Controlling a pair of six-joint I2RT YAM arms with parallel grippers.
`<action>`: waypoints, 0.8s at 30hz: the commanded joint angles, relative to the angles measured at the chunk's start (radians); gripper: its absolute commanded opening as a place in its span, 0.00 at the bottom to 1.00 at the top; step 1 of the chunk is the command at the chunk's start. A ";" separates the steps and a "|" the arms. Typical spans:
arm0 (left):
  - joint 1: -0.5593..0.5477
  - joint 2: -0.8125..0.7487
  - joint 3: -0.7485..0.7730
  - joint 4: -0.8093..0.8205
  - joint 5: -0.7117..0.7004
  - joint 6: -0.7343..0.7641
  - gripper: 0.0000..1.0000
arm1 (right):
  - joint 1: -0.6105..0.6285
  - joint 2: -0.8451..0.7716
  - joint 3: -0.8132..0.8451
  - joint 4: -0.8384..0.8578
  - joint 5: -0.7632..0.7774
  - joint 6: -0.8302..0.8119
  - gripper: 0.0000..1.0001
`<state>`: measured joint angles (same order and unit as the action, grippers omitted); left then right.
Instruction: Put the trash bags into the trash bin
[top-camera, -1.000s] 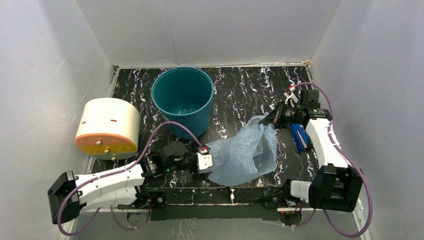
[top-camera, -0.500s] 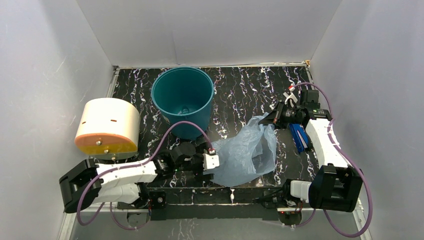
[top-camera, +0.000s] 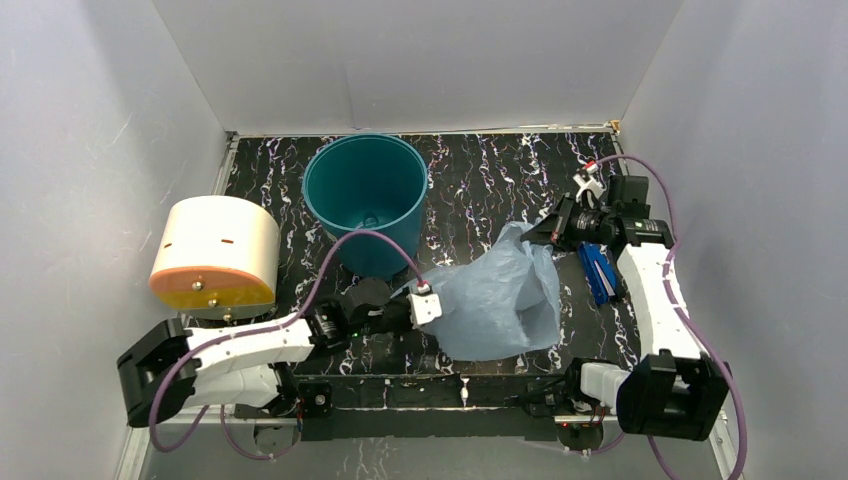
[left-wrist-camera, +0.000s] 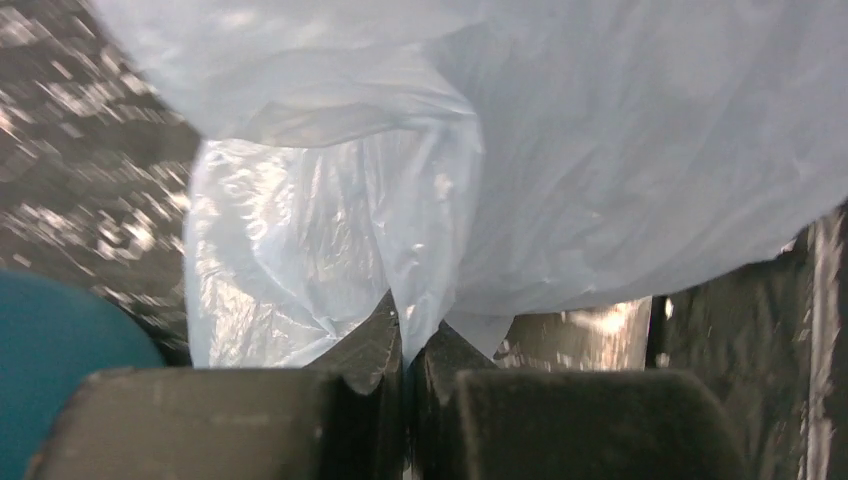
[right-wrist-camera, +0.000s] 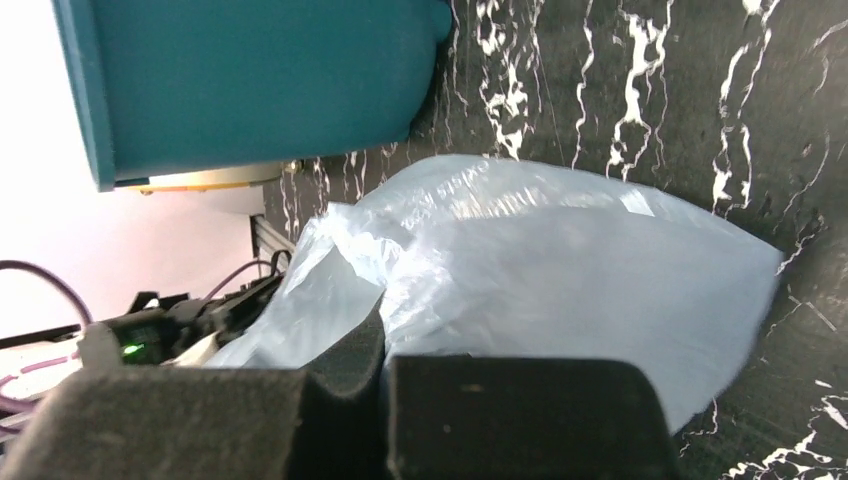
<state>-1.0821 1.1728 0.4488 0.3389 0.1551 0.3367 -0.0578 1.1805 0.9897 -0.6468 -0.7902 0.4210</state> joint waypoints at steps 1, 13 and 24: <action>-0.004 -0.114 0.133 -0.012 0.021 -0.035 0.00 | -0.003 -0.084 0.097 0.040 0.048 0.032 0.00; 0.059 0.156 0.682 -0.362 0.041 -0.044 0.00 | -0.004 -0.142 0.380 0.009 0.315 0.037 0.00; 0.248 0.308 1.061 -0.378 0.126 -0.058 0.00 | -0.004 -0.116 0.484 0.121 0.097 0.059 0.00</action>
<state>-0.8719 1.5124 1.4288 -0.0383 0.2699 0.2508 -0.0582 1.0554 1.4273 -0.6254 -0.5484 0.4580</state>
